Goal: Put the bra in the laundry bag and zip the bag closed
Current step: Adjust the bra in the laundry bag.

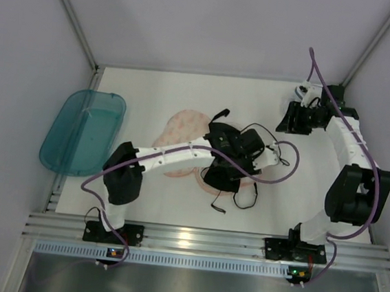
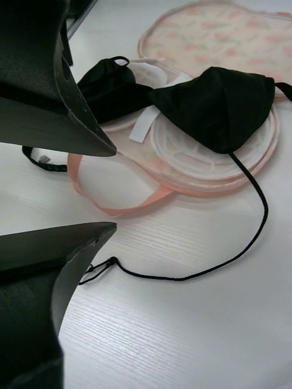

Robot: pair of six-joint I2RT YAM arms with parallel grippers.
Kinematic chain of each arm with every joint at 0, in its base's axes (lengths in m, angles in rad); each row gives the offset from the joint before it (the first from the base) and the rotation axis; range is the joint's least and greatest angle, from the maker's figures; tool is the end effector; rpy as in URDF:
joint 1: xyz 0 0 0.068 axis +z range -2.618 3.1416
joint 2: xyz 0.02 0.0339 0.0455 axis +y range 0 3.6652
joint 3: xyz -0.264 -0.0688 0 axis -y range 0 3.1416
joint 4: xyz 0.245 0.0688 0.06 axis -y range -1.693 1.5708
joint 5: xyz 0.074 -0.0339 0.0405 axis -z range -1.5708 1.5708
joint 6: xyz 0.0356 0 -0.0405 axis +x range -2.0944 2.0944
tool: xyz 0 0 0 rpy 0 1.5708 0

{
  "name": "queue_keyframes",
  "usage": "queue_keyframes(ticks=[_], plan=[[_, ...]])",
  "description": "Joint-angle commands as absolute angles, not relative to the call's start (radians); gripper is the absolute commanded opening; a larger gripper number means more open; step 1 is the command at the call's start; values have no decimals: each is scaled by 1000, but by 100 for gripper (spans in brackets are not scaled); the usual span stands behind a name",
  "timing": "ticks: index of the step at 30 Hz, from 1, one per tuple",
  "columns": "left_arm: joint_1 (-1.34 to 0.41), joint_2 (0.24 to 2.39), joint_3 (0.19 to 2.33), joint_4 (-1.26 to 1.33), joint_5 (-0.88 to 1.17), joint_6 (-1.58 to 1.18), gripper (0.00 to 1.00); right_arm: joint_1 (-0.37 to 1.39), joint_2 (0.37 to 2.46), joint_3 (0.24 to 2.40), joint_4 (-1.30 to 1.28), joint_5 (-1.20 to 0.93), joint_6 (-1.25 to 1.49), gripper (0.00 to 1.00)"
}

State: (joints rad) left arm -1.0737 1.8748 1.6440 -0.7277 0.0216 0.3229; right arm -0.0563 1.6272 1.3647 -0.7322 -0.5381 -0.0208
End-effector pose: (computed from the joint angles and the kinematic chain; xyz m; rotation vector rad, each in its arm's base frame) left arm 0.1969 -0.3645 0.2781 1.6531 1.9558 -0.3225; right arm 0.3445 -0.0011 0.2838 -0.1582 2.4772 0.6534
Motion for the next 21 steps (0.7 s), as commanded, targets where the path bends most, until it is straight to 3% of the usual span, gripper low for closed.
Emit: queue_keyframes(ticks=[1,3,9,11,15,21], plan=[[-1123,1945,1716,-838,-157,108,47,-75,1517,1341,-713,-598,-67,48],[-1175,2021,1790,-871,-227,33,40,-97,1497,1313,-701,-607,-69,49],[-1230,2079,1827,-910,-302,-115,46,-141,1480,1272,-690,-644,-83,49],[-1235,2083,1821,-910,-298,-138,53,-153,1479,1266,-690,-653,-83,49],[-1241,2108,1802,-910,-302,-164,54,-170,1479,1261,-689,-664,-87,49],[-1238,2152,1816,-910,-333,-166,46,-181,1480,1255,-687,-673,-91,49]])
